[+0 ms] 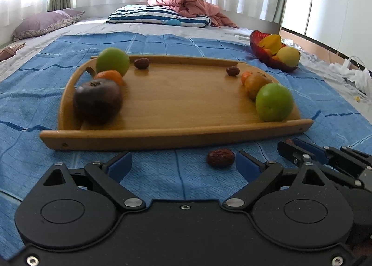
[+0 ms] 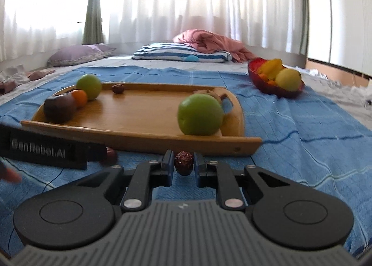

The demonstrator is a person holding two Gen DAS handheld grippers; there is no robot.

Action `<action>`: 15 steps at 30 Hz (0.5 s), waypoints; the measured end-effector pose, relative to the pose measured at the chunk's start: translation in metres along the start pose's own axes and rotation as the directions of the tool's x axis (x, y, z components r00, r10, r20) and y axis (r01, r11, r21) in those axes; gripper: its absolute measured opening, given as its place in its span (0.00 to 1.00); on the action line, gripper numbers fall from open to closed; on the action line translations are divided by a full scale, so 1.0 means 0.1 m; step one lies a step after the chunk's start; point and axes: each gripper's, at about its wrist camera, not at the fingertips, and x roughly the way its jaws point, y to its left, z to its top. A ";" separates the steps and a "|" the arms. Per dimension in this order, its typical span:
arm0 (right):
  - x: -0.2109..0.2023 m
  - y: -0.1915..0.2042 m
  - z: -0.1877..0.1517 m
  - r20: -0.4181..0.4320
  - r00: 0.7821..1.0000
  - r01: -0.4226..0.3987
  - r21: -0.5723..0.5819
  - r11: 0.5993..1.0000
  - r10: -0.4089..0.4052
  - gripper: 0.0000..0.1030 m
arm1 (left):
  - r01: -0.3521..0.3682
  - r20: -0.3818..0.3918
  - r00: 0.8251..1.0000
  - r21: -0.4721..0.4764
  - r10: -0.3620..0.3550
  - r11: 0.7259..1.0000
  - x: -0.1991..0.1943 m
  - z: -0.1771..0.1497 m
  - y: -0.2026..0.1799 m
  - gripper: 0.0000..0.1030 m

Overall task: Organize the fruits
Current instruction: 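Lower the left tool onto another red date on the cloth and close it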

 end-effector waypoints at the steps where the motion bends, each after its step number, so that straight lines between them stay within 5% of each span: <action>1: 0.00 -0.01 0.00 -0.003 1.000 0.001 0.009 1.000 -0.001 0.21 | -0.001 -0.003 1.000 0.003 0.001 1.000 0.01 -0.01 -0.02 0.89; 15: 0.08 -0.08 -0.01 -0.030 1.000 -0.003 0.067 0.998 0.005 0.22 | -0.017 0.014 1.000 0.018 0.016 1.000 0.05 -0.09 -0.20 0.72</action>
